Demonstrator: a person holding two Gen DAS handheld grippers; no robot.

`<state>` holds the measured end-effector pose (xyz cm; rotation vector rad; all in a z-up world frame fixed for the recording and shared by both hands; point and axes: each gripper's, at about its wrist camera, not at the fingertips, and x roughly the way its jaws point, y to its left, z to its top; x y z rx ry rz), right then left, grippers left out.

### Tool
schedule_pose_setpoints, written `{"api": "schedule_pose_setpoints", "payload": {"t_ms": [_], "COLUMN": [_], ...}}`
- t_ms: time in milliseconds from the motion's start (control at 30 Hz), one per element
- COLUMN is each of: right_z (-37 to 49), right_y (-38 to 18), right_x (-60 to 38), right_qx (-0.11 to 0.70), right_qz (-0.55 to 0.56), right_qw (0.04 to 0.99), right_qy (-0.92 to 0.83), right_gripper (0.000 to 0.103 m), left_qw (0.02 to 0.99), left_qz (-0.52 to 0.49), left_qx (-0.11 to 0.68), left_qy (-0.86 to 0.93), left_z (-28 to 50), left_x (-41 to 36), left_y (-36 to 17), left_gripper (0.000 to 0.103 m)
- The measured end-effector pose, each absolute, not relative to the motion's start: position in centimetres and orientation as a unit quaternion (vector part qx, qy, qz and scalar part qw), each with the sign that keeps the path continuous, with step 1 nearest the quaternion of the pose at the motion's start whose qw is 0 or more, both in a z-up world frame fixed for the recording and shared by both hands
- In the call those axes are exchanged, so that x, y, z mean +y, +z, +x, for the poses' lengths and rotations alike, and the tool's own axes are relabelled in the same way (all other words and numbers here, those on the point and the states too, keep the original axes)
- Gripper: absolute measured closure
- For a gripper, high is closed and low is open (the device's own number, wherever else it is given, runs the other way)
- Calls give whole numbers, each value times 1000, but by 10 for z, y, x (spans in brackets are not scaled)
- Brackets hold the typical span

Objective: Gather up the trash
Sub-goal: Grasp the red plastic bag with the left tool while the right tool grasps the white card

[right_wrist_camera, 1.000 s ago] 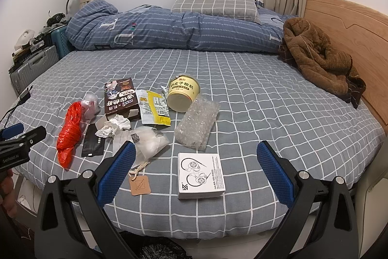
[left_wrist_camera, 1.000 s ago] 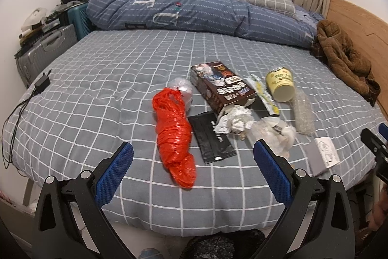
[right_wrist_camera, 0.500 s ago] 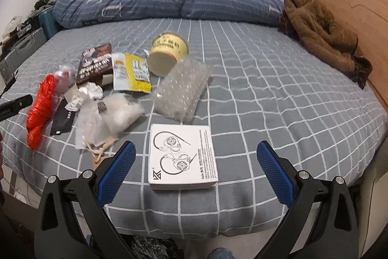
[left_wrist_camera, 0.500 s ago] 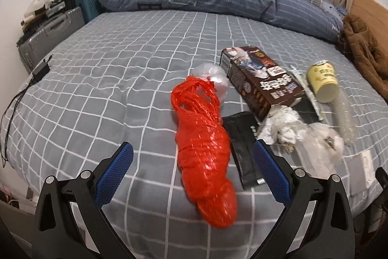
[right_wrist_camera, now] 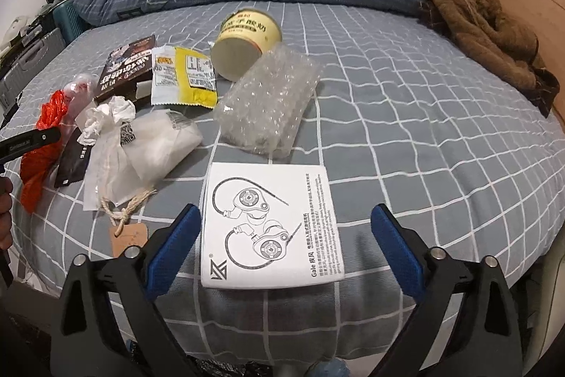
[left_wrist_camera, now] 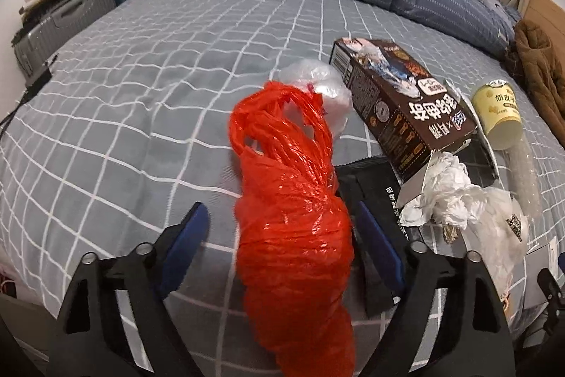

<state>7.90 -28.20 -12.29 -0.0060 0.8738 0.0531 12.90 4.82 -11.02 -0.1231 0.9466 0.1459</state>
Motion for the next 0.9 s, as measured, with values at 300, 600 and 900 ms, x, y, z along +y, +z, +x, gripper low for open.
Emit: {"api": "schedule_pose_setpoints", "payload": {"t_ms": [300,600,900], "right_z": [84,83,75], "right_y": [-133,-127,-109], "right_x": [-280,-277,-273], "right_qx": [438,436,424], "right_qz": [5,5,2], "right_qw": [898,899,905], "right_qy": [34,40,41], "right_gripper": [25,36,36], "left_qw": [879,881,887], "left_qz": [-50,-65,-67], "left_qx": [469,464,452], "left_qy": [70,64,67], "left_z": [136,131,120], "left_x": [44,49,48], "left_y": [-119,-113,-95], "left_gripper": [50,59,59]}}
